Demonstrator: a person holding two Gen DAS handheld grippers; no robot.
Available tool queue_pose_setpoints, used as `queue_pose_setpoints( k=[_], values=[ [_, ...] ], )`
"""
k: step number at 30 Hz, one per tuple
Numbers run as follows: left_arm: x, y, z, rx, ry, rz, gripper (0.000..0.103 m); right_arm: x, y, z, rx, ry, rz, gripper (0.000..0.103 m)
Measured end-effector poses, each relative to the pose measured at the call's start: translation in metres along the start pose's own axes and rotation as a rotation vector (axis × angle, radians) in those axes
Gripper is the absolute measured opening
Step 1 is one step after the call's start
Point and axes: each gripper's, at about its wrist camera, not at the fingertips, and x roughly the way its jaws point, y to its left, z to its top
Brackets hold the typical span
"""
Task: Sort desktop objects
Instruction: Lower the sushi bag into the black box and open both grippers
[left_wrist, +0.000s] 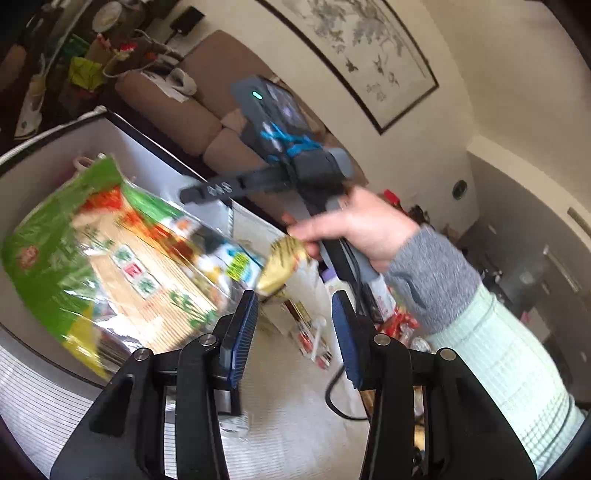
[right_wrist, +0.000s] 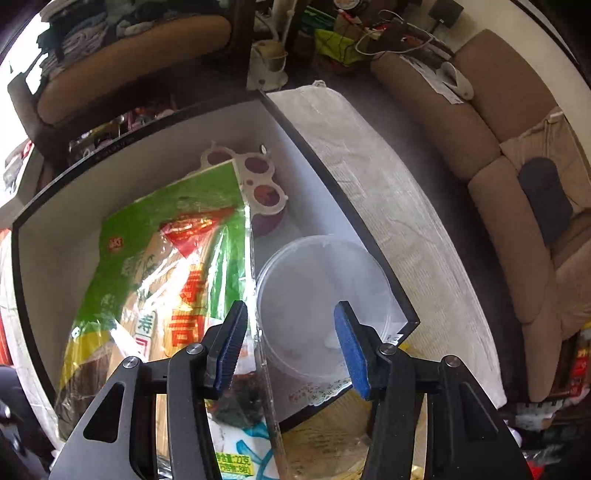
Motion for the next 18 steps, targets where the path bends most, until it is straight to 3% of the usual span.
queue_pose_setpoints(
  k=[4, 7, 12, 15, 18],
  values=[
    [-0.039, 0.042, 0.029, -0.064, -0.131, 0.148, 0.041, -0.013, 0.004, 0.014, 0.049, -0.070, 0.040, 0.054],
    [-0.056, 0.069, 0.036, -0.137, -0.192, 0.197, 0.050, -0.012, 0.017, 0.035, 0.053, -0.086, 0.069, 0.061],
    [-0.049, 0.090, 0.036, -0.140, -0.164, 0.224, 0.054, 0.026, 0.031, 0.071, 0.081, 0.038, 0.061, 0.062],
    [-0.045, 0.093, 0.035, -0.138, -0.145, 0.202, 0.054, 0.054, 0.030, 0.082, 0.115, 0.101, 0.037, 0.063],
    [-0.052, 0.091, 0.038, -0.121, -0.128, 0.189, 0.054, 0.077, 0.032, 0.083, 0.115, 0.152, 0.108, 0.063]
  ],
)
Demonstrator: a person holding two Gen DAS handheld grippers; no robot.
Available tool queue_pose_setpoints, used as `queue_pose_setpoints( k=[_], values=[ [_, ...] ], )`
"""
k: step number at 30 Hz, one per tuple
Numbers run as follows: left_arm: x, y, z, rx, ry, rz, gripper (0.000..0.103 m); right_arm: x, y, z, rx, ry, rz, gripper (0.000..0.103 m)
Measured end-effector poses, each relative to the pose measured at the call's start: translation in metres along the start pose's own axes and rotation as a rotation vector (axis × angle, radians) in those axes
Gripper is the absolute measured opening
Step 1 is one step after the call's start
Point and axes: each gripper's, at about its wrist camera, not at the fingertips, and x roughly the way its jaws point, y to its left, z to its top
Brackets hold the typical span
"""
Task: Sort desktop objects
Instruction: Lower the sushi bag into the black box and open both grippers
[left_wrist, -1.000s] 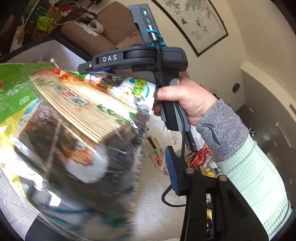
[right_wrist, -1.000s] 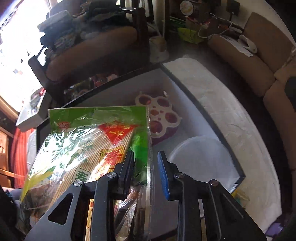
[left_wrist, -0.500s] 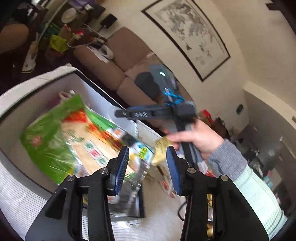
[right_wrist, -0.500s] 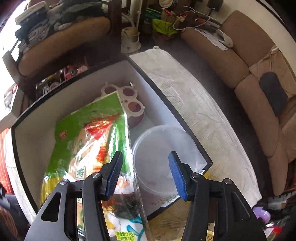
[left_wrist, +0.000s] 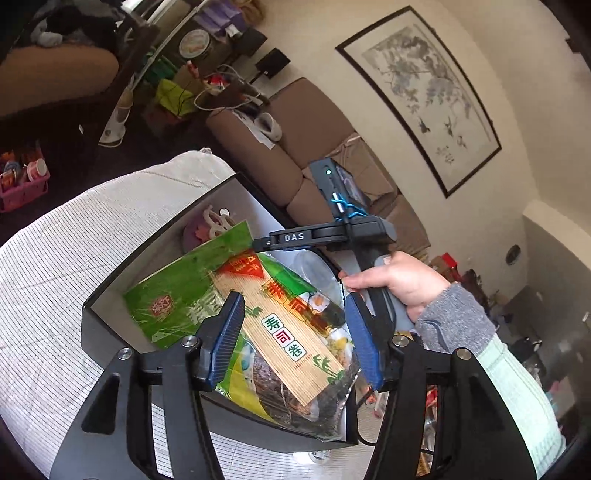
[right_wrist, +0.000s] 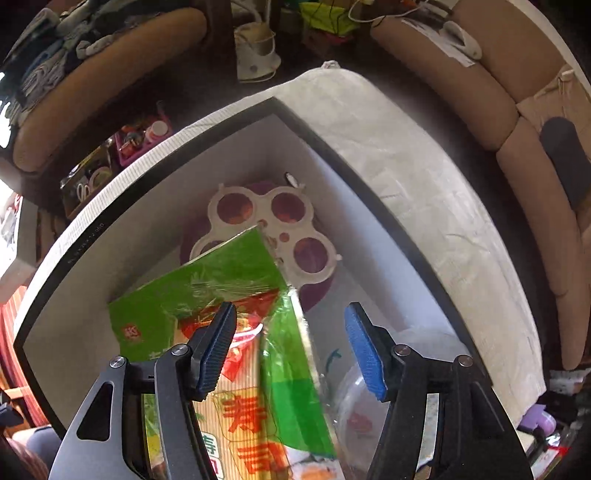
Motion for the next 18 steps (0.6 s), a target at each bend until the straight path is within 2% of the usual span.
queue_pose_setpoints(
  k=[2, 3, 4, 5, 6, 7, 9, 11, 14, 18],
  values=[
    [-0.004, -0.002, 0.000, 0.009, 0.008, -0.007, 0.054, 0.013, -0.001, -0.001, 0.001, 0.043, 0.001, 0.063],
    [-0.004, -0.002, 0.001, 0.010, 0.012, -0.010, 0.054, 0.016, -0.002, -0.001, 0.010, 0.048, 0.027, 0.061],
    [-0.006, -0.003, 0.001, 0.008, 0.017, -0.014, 0.054, 0.015, -0.001, -0.001, 0.021, 0.041, 0.078, 0.054],
    [-0.007, -0.003, 0.001, 0.003, 0.021, -0.016, 0.054, 0.014, 0.002, -0.002, 0.015, 0.035, 0.126, 0.053],
    [-0.007, -0.002, 0.001, -0.002, 0.024, -0.018, 0.054, 0.012, 0.008, -0.003, -0.009, 0.027, 0.152, 0.046],
    [-0.007, -0.003, 0.002, -0.010, 0.029, -0.023, 0.054, 0.008, 0.014, -0.002, -0.029, 0.016, 0.174, 0.034],
    [-0.008, -0.004, 0.002, -0.019, 0.036, -0.031, 0.054, -0.003, 0.028, 0.001, -0.054, -0.022, 0.224, 0.028],
    [-0.009, -0.004, 0.003, -0.016, 0.031, -0.028, 0.054, -0.017, 0.046, 0.004, -0.100, -0.075, 0.254, 0.028],
    [-0.011, -0.004, 0.002, -0.004, 0.020, -0.010, 0.054, -0.030, 0.071, 0.009, -0.160, -0.120, 0.266, 0.028],
    [-0.009, -0.004, 0.001, -0.001, 0.027, 0.010, 0.054, -0.013, 0.093, 0.009, -0.201, -0.027, 0.125, 0.028]
  ],
)
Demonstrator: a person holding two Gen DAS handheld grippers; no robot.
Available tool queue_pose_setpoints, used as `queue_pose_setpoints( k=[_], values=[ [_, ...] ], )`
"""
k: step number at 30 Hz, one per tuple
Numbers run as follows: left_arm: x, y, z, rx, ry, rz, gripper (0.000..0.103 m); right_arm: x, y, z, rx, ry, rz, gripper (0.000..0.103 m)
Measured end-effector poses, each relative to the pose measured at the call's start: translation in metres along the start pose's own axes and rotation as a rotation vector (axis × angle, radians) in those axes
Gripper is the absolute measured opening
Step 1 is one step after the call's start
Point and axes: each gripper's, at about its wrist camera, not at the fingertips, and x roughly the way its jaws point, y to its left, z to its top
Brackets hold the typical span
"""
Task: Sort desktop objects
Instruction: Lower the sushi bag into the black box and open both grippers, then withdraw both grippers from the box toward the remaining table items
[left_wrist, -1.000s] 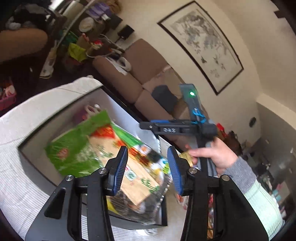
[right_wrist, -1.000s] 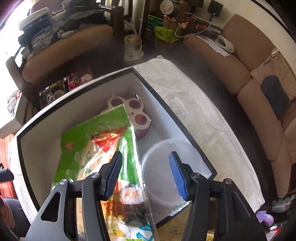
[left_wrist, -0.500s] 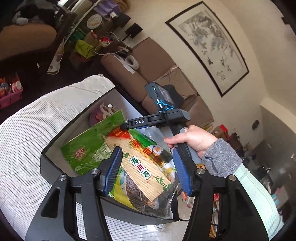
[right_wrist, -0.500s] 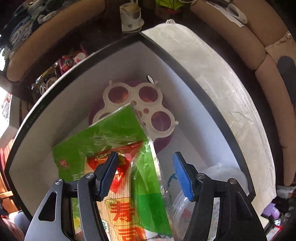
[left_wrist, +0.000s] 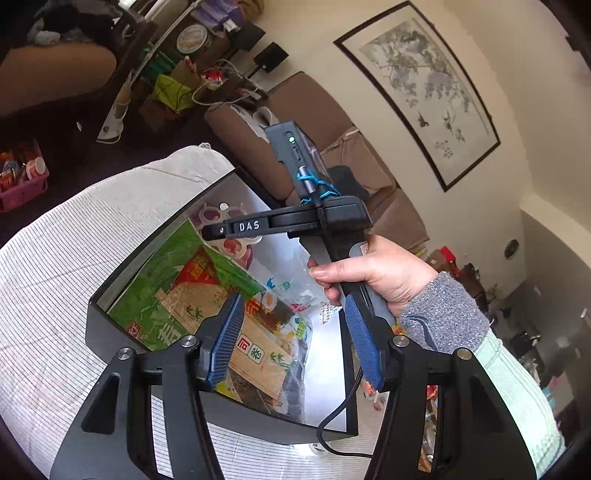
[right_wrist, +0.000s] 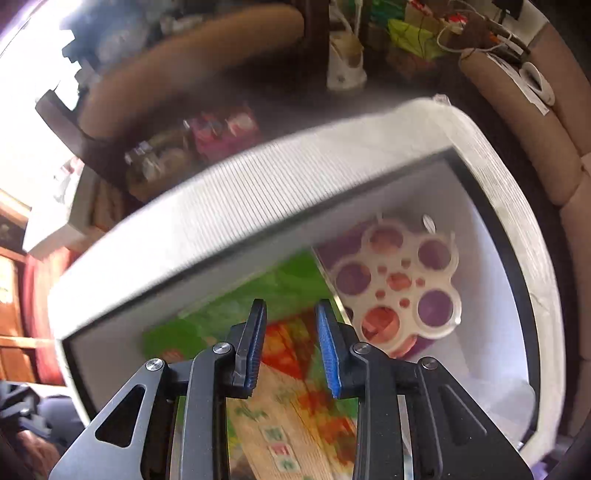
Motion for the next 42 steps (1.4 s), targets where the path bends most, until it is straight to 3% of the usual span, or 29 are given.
queue_pose_setpoints(
  k=[3, 10, 14, 16, 19, 23, 27, 32, 33, 42],
  values=[
    [0.003, -0.002, 0.000, 0.011, 0.013, 0.002, 0.054, -0.013, -0.006, -0.014, 0.033, -0.020, 0.005, 0.030],
    [0.015, -0.001, -0.004, -0.002, 0.070, 0.022, 0.060, -0.048, -0.045, -0.064, 0.190, -0.093, 0.004, 0.061],
    [0.034, -0.010, -0.012, 0.099, 0.143, 0.125, 0.070, -0.033, -0.048, -0.093, 0.264, -0.059, 0.000, 0.064],
    [0.041, -0.012, -0.015, 0.143, 0.161, 0.182, 0.071, -0.034, -0.048, -0.112, 0.298, -0.081, 0.024, 0.073],
    [0.043, -0.015, -0.018, 0.179, 0.153, 0.222, 0.072, -0.039, -0.043, -0.137, 0.343, -0.121, 0.048, 0.079],
    [0.045, -0.023, -0.019, 0.270, 0.120, 0.311, 0.075, -0.058, -0.028, -0.165, 0.339, -0.185, 0.008, 0.083],
    [0.046, -0.021, -0.017, 0.286, 0.107, 0.352, 0.076, -0.076, -0.012, -0.189, 0.331, -0.254, -0.020, 0.101],
    [0.046, -0.020, -0.014, 0.313, 0.084, 0.397, 0.091, -0.090, 0.007, -0.205, 0.320, -0.303, -0.093, 0.103],
    [0.046, -0.022, -0.015, 0.326, 0.082, 0.408, 0.102, -0.091, 0.008, -0.209, 0.328, -0.315, -0.099, 0.103],
    [0.048, -0.034, -0.019, 0.404, 0.085, 0.432, 0.103, -0.102, 0.021, -0.234, 0.393, -0.411, -0.117, 0.103]
  ],
)
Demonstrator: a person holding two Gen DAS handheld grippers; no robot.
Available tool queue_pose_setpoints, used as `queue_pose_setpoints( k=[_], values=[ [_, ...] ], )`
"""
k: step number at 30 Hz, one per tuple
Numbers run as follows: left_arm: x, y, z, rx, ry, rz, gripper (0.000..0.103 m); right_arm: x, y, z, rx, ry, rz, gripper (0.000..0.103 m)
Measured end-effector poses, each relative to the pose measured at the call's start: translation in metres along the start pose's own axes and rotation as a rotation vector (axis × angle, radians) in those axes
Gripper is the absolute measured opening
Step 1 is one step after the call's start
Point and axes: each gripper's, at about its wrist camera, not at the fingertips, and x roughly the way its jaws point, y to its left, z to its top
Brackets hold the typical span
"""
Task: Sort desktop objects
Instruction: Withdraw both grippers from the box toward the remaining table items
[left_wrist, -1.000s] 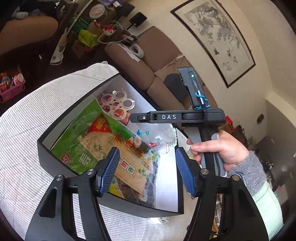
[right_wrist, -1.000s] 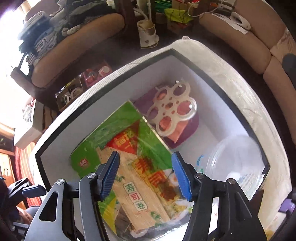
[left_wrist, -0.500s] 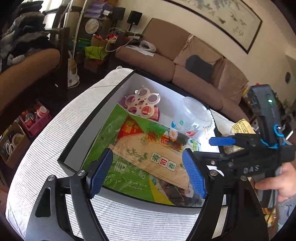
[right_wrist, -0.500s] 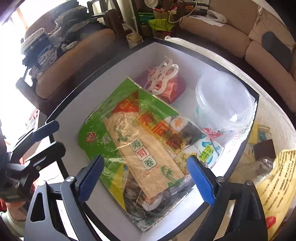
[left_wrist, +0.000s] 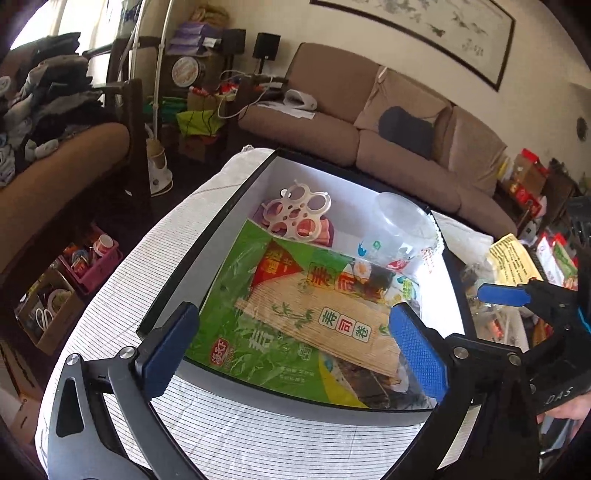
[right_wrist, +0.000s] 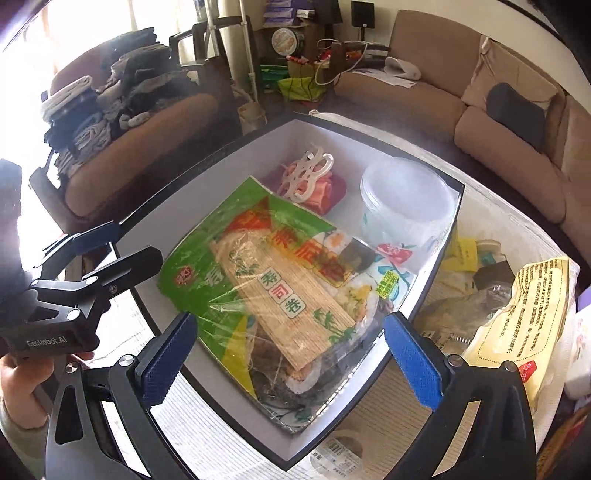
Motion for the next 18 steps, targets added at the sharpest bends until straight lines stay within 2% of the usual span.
queue_pose_setpoints(
  k=[7, 13, 18],
  values=[
    [-0.002, -0.003, -0.002, 0.026, 0.016, 0.015, 0.103, -0.015, 0.003, -0.012, 0.042, -0.063, 0.018, 0.103],
    [-0.011, 0.027, 0.005, -0.074, -0.008, -0.032, 0.103, -0.028, -0.003, -0.006, 0.054, -0.070, 0.020, 0.103],
    [-0.012, 0.010, 0.003, 0.009, -0.008, 0.017, 0.103, -0.034, -0.001, -0.016, 0.091, -0.070, 0.017, 0.103]
  ],
)
